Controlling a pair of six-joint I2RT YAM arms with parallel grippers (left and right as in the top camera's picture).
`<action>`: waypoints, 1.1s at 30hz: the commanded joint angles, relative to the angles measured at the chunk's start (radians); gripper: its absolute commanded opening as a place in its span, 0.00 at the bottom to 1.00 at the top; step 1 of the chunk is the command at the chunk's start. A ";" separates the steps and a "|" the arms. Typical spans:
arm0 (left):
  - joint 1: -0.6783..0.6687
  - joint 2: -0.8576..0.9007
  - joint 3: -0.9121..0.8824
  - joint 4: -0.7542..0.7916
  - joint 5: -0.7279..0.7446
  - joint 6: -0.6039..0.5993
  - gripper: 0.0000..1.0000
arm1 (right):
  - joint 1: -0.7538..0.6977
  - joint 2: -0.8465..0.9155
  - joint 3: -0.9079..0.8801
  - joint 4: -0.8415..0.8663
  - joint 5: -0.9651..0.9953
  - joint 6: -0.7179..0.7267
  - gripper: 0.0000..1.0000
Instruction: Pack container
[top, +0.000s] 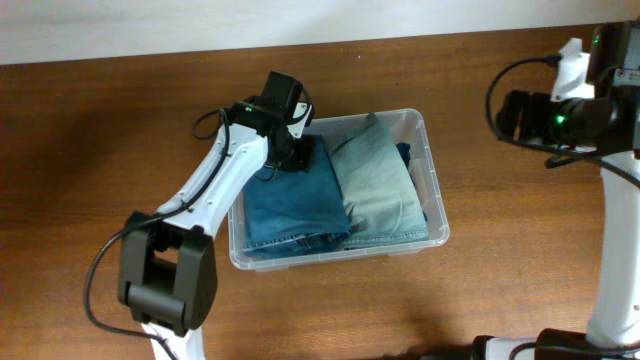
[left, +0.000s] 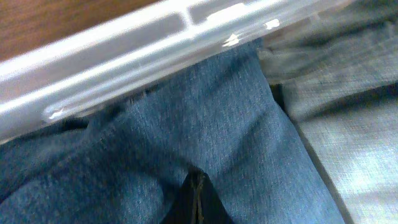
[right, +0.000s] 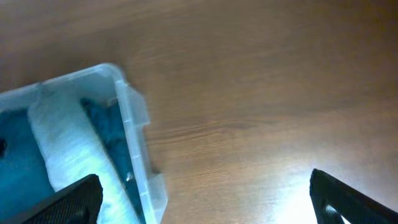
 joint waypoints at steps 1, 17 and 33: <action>0.020 -0.194 0.081 -0.052 -0.029 0.027 0.01 | 0.124 -0.010 -0.004 0.011 -0.058 -0.101 0.98; 0.193 -0.518 0.094 -0.135 -0.122 0.027 0.71 | 0.415 0.470 -0.005 0.052 -0.079 -0.129 0.35; 0.197 -0.518 0.094 -0.136 -0.129 0.027 0.71 | 0.475 0.461 0.151 -0.035 0.084 -0.100 0.30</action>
